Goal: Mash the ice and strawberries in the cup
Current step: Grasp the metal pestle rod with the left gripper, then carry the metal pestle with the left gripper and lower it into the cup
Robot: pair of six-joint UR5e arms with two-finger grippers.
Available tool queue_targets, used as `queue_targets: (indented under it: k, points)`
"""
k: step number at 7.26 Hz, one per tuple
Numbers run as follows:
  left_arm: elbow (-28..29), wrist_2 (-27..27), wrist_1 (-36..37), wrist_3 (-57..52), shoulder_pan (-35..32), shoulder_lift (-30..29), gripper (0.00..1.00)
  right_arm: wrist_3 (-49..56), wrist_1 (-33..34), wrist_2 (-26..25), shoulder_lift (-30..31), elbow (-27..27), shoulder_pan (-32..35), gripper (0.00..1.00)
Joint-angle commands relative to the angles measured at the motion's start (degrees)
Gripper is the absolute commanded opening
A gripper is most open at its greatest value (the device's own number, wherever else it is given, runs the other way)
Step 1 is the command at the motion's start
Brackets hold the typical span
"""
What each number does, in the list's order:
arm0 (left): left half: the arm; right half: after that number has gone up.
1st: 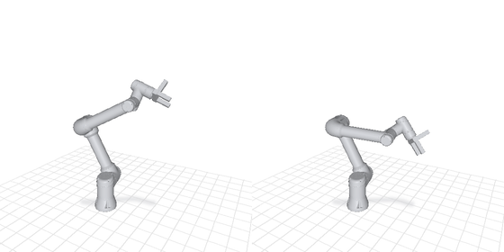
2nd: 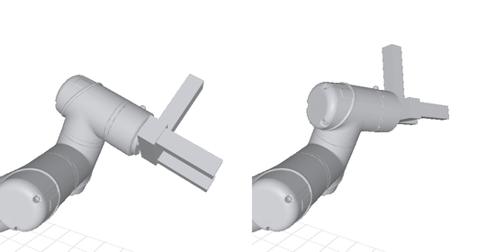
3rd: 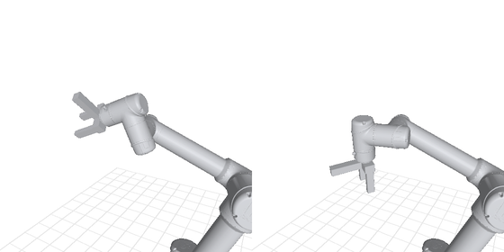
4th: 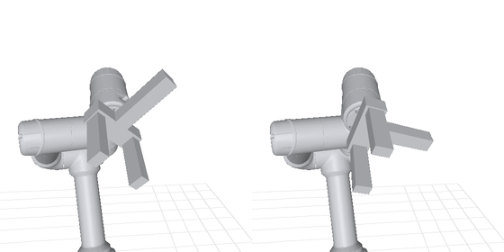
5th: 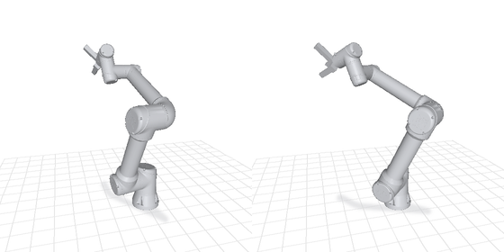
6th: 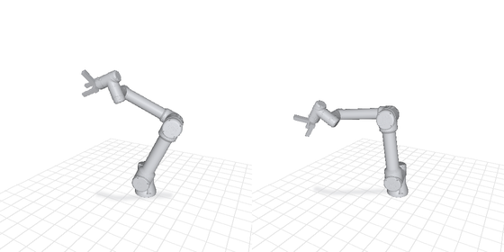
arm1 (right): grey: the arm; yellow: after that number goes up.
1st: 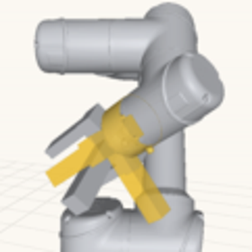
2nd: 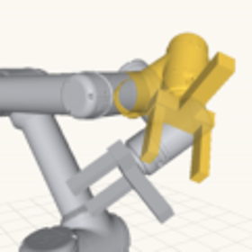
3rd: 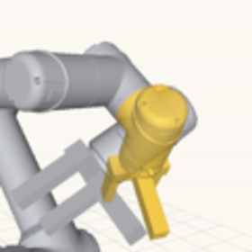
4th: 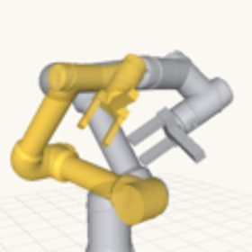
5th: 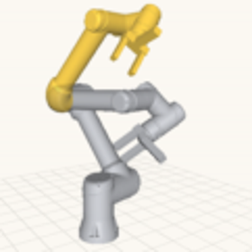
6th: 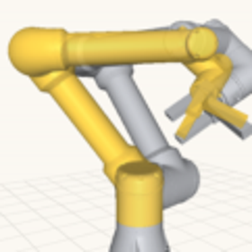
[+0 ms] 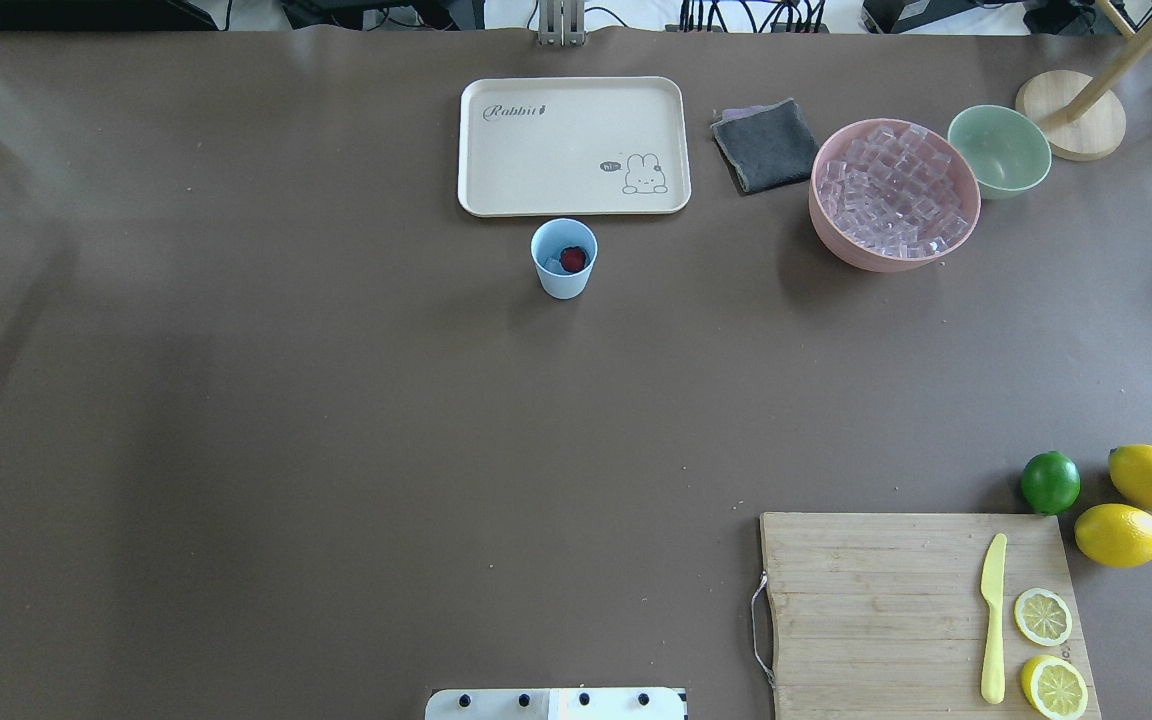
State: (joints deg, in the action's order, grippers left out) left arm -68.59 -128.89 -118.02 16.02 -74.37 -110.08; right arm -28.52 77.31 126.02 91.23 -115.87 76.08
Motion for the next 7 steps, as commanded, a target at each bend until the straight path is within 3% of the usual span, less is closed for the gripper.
queue_targets:
  k: [1,2,5,7]
  points:
    - [-6.01,-1.36,5.08,0.24,-1.39,-6.0,0.0,-0.04,0.04,0.63,-0.17,0.38,-0.32,1.0]
    - [-7.59,-1.45,2.91,0.16,-1.48,-7.5,0.0,0.22,0.04,0.72,-0.26,0.29,-0.5,1.0]
    - [-10.58,-2.33,-17.97,23.11,-1.66,-8.4,0.0,0.13,0.21,0.72,-4.73,1.43,-1.29,1.0]
    - [-13.4,-1.55,-28.95,32.02,-1.57,-7.7,0.0,0.13,0.04,0.37,-6.23,1.08,-1.29,1.0]
